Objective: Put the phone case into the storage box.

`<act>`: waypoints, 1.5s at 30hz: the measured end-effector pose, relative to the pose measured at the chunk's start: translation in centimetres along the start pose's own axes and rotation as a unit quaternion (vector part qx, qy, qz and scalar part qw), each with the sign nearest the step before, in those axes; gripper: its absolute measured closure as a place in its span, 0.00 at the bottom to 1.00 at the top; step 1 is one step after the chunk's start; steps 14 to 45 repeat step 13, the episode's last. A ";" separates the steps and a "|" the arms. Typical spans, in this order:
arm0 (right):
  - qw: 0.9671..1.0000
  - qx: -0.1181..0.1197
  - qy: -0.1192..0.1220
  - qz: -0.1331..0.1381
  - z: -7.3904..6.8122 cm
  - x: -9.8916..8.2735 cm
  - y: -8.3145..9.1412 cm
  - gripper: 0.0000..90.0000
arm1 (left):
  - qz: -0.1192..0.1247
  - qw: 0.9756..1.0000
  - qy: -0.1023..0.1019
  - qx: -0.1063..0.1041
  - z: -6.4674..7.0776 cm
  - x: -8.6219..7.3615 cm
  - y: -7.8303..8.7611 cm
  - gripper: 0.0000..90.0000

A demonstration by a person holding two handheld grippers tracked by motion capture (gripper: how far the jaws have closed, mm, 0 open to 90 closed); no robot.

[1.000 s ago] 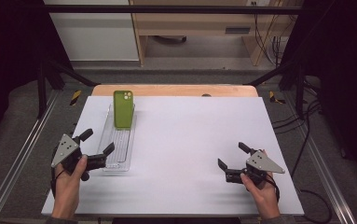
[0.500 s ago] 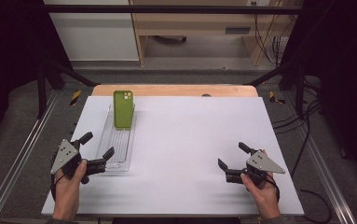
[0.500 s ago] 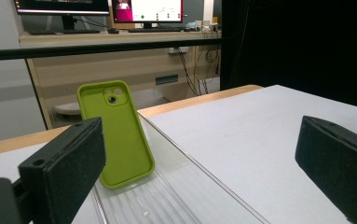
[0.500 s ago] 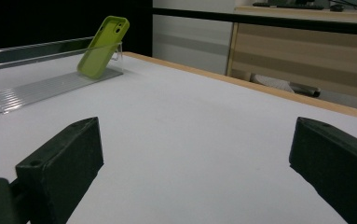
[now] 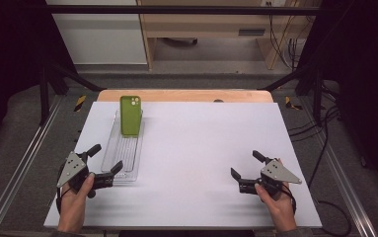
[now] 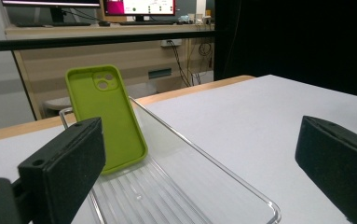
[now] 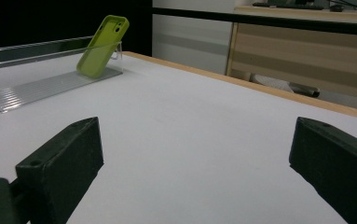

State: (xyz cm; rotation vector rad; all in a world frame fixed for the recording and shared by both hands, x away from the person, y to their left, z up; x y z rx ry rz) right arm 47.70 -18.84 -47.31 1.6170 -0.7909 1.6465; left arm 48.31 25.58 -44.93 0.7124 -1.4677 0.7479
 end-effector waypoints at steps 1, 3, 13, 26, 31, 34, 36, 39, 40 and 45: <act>1.000 0.000 0.000 0.000 0.0 0.0 0.0 0.03 | -0.001 1.000 0.002 0.001 0.0 -0.2 0.1 0.02; 1.000 0.000 0.000 0.001 0.0 0.0 0.0 0.03 | 0.002 1.000 0.003 0.000 0.0 -0.3 0.1 0.02; 1.000 -0.006 0.013 0.009 0.2 -0.1 0.0 0.04 | 0.007 1.000 -0.003 0.001 0.0 -0.7 0.1 0.02; 1.000 -0.006 0.013 0.009 0.2 -0.1 0.0 0.04 | 0.007 1.000 -0.003 0.001 0.0 -0.7 0.1 0.02; 1.000 -0.006 0.013 0.009 0.2 -0.1 0.0 0.04 | 0.007 1.000 -0.003 0.001 0.0 -0.7 0.1 0.02; 1.000 -0.006 0.013 0.009 0.2 -0.1 0.0 0.04 | 0.007 1.000 -0.003 0.001 0.0 -0.7 0.1 0.02; 1.000 -0.006 0.013 0.009 0.2 -0.1 0.0 0.04 | 0.007 1.000 -0.003 0.001 0.0 -0.7 0.1 0.02; 1.000 -0.006 0.013 0.009 0.2 -0.1 0.0 0.04 | 0.007 1.000 -0.003 0.001 0.0 -0.7 0.1 0.02; 1.000 -0.006 0.013 0.009 0.2 -0.1 0.0 0.04 | 0.007 1.000 -0.003 0.001 0.0 -0.7 0.1 0.02; 1.000 -0.006 0.013 0.009 0.2 -0.1 0.0 0.04 | 0.007 1.000 -0.003 0.001 0.0 -0.7 0.1 0.02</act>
Point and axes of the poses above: each handheld gripper's, and its own axes: y roughly backward along the jaws, x roughly out of its top, z roughly to its right, the point moved 7 cm from there along -y, roughly forward along the jaws, and after that the axes turned 8 degrees about z, right-handed, at the moved point
